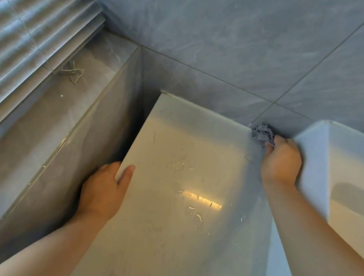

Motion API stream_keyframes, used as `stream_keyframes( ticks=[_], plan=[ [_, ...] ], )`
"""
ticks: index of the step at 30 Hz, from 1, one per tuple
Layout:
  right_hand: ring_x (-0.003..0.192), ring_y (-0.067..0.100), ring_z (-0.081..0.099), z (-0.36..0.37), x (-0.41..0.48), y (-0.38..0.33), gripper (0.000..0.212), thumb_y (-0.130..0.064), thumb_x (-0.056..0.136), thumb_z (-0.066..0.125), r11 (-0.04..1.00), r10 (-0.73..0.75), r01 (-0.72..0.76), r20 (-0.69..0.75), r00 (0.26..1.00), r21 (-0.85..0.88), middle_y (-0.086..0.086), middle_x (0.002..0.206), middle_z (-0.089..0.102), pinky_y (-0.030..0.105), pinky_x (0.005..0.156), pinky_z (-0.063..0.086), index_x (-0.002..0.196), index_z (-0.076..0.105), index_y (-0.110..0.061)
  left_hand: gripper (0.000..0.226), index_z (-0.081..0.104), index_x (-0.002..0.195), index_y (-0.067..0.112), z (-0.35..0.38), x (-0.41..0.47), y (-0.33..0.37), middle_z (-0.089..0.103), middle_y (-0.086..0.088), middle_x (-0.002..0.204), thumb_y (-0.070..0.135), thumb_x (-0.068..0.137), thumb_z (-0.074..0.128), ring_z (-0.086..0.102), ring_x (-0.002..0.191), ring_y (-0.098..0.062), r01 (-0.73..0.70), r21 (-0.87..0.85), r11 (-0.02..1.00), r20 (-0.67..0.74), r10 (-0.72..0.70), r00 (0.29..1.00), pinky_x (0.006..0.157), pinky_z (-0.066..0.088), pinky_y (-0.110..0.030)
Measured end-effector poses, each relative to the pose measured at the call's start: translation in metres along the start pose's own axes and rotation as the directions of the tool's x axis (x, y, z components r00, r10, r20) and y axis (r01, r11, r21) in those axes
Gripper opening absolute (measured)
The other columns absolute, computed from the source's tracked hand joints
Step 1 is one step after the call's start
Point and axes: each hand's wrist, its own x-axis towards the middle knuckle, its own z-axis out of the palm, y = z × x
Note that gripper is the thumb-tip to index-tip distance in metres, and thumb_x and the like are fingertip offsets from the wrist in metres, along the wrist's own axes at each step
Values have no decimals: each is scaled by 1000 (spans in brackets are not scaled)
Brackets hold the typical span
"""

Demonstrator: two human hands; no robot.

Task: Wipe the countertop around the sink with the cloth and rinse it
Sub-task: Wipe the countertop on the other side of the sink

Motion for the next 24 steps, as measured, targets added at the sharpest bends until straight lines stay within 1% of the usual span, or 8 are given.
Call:
stream_keyframes(
  ticks=[3,8,13,16,19,21,23,24],
  plan=[
    [86,45,55,11,-3,-1,14,-9,86,58,999,40,-40,-4,999,14,30,94,57,46,73,44,90,61,4,42,63,93,15,1,0,0,65,-10,91,49,92,38,59,83,-32,3,13,1000,-3,-3,1000,70,47,-37],
    [90,42,55,13,-24,-7,21,-13,87,59,982,121,-111,-61,991,153,26,99,59,41,79,43,101,66,2,44,63,95,15,2,1,-2,65,-10,93,50,92,38,60,85,-33,1,15,1000,4,-1,1000,72,49,-39],
    [82,37,58,5,-76,-23,20,-16,86,65,958,188,-156,-115,975,241,17,92,60,36,66,45,100,69,-3,43,63,95,15,1,1,0,65,-10,93,49,93,38,59,84,-32,4,25,1000,-2,-4,1000,71,48,-37],
    [77,27,59,-5,-103,-34,17,-19,86,66,933,166,-145,-36,985,330,8,89,59,27,62,39,98,70,-8,41,64,92,14,0,1,1,65,-11,92,48,93,40,60,83,-34,1,19,1000,-8,-1,1000,69,47,-37],
    [70,21,56,-22,-109,-37,12,-20,87,66,865,131,-158,89,987,476,2,83,55,22,58,31,86,69,-8,43,63,91,13,0,1,1,65,-12,90,48,93,39,59,81,-34,-6,17,1000,-14,7,1000,67,46,-36],
    [73,19,53,-34,-99,-31,8,-14,85,66,899,109,-102,8,994,427,4,84,55,21,59,29,89,69,-7,44,64,91,13,1,1,0,65,-11,90,49,93,38,59,79,-33,-10,3,1000,-14,10,1000,66,45,-35],
    [82,27,54,-41,-79,-21,17,-11,83,65,973,67,-48,-76,995,226,11,93,58,27,66,37,98,69,-6,45,64,92,13,2,1,-1,65,-11,90,50,93,37,59,79,-33,-14,1,1000,-18,14,1000,67,46,-35],
    [87,33,54,-42,-68,-15,20,-11,82,64,993,40,-31,-83,996,112,15,96,59,33,70,42,101,68,-5,45,64,92,12,2,1,-1,65,-11,90,49,93,37,59,79,-34,-16,6,1000,-22,17,1000,67,46,-36]
  ],
)
